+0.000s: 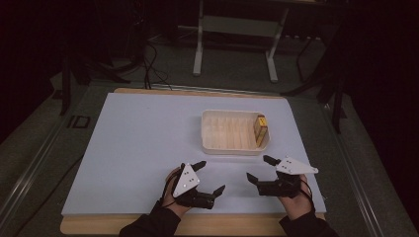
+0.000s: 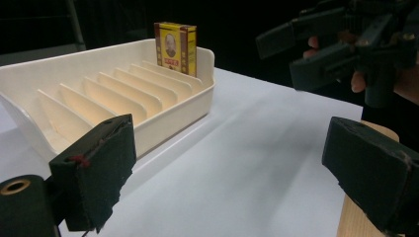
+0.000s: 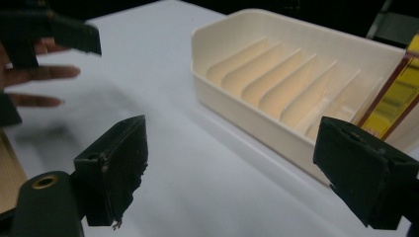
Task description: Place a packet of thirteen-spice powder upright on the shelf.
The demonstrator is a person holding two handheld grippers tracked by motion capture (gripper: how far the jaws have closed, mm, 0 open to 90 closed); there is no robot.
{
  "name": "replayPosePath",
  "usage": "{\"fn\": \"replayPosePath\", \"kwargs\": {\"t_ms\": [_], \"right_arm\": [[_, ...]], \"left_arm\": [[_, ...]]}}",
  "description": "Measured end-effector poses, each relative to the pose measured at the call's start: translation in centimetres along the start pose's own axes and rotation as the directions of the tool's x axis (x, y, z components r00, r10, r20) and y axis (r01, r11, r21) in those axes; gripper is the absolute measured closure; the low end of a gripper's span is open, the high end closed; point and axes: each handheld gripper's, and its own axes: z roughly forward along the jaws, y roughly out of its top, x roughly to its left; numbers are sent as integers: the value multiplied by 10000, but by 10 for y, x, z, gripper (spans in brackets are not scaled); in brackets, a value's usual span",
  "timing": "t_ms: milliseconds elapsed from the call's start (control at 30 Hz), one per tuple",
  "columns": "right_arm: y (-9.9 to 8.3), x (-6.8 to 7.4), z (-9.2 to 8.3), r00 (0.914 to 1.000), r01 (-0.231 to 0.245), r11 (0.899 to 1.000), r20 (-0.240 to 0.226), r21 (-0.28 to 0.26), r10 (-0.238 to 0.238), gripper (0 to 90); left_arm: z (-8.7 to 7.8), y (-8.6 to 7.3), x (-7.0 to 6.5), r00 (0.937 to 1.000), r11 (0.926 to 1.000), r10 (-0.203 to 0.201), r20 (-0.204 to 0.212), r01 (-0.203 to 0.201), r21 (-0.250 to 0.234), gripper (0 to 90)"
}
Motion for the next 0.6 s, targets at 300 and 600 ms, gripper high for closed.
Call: {"fn": "replayPosePath", "kwargs": {"t_ms": [300, 600], "right_arm": [[-10, 2, -9, 9995, 301, 9993, 9, 236, -301, 138], [-20, -2, -13, 9996, 280, 9983, -26, 514, -280, 138]], "left_arm": [[1, 0, 1, 10000, 10000, -23, 8, 23, 25, 73], [1, -1, 0, 10000, 10000, -11, 87, 10, 63, 73]]}}
